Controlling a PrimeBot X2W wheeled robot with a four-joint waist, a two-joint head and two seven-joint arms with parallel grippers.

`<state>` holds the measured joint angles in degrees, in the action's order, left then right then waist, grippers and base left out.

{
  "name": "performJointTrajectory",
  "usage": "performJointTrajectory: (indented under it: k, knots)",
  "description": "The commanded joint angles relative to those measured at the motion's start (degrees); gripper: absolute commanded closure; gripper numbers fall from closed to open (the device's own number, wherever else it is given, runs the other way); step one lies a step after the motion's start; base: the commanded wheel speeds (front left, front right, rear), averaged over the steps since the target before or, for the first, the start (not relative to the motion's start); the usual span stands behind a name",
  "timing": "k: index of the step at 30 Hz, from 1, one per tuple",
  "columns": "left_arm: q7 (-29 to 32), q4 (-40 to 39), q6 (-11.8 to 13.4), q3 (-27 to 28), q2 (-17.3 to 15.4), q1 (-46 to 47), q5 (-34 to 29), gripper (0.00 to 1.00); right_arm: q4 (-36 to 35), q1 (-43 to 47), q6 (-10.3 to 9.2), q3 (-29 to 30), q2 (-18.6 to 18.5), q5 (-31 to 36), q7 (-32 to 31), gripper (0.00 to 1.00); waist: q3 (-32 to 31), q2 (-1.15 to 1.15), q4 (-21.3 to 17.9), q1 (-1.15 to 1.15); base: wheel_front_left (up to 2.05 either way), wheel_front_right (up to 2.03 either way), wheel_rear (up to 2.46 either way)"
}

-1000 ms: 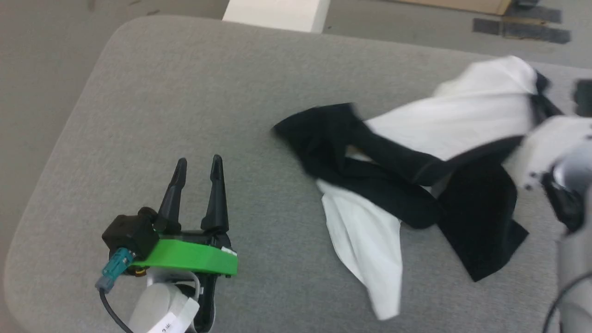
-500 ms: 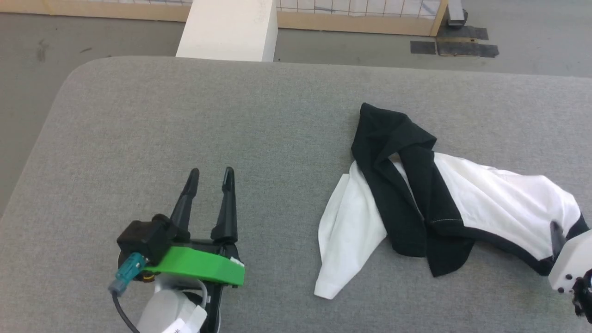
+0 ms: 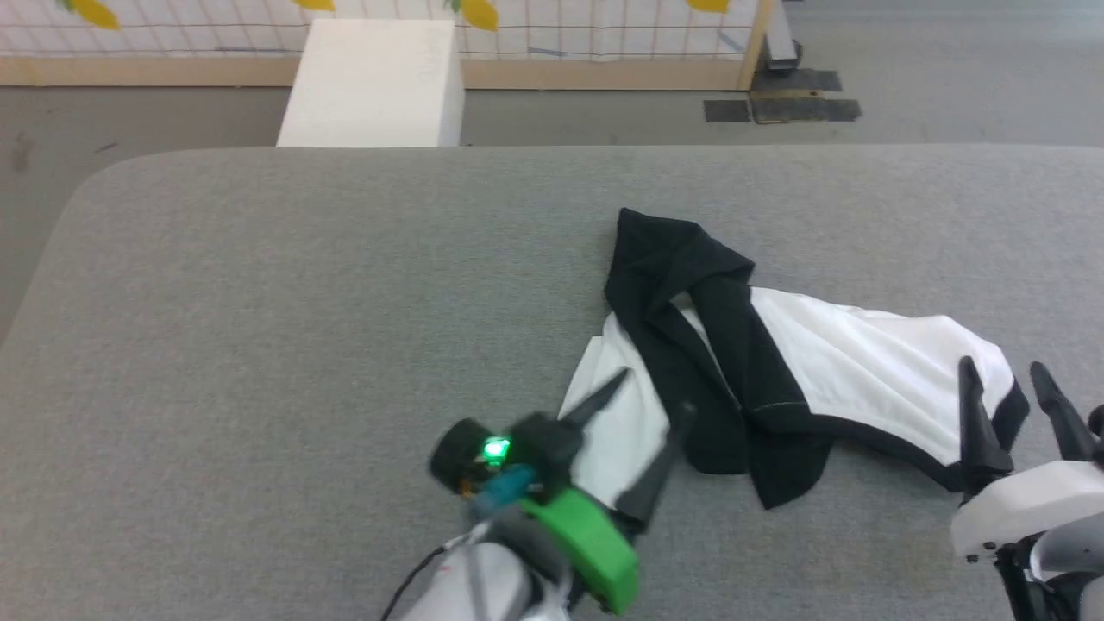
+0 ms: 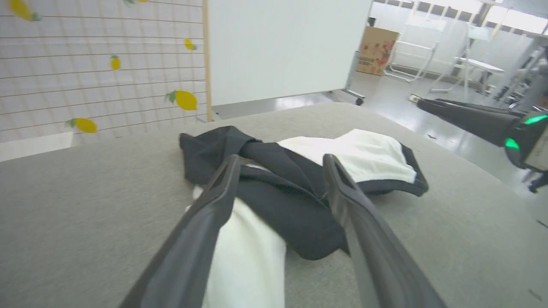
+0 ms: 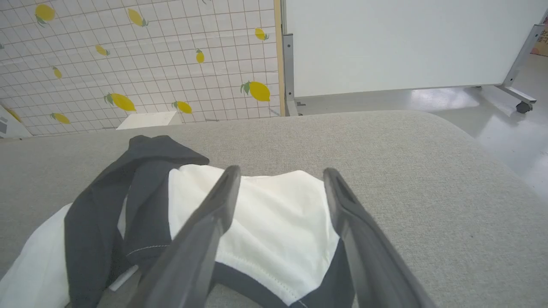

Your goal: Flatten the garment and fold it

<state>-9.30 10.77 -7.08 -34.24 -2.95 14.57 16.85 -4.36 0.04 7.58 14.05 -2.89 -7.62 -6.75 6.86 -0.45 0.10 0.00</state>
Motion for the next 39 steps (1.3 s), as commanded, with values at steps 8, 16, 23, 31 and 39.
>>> performJointTrajectory:
  k: [8,16,23,31,39]
  knots:
    - [11.51,10.61,-0.39,-13.15,-0.91,10.65,2.56,0.00,0.61,-1.46,-0.09,-3.84,0.01,-2.25,1.61,0.00,2.56,0.44,-7.26,0.00,0.00,0.00,0.00]
    - [20.56,18.34,1.30,-13.72,-1.30,16.32,2.42,0.00,2.06,-2.08,-0.09,-5.39,0.01,-4.27,2.91,0.00,5.38,0.44,-10.31,0.00,0.00,0.00,0.00]
    - [29.91,22.15,1.59,-14.29,-1.44,17.86,4.05,0.79,3.44,-2.95,-0.09,-6.64,0.01,-5.06,3.90,0.00,6.41,0.44,-10.87,0.00,0.00,0.00,0.00]
    - [21.97,14.16,0.61,-12.69,-1.53,18.50,8.09,1.00,4.43,-3.11,-0.09,-7.32,0.02,-5.45,4.35,0.00,4.43,0.44,-8.58,0.00,0.00,0.00,0.00]
    - [7.79,0.05,11.95,5.56,-7.90,12.84,13.64,1.00,3.27,-1.95,-0.09,-7.25,0.02,-4.88,3.12,0.00,1.44,0.44,-5.02,0.00,0.00,0.00,0.00]
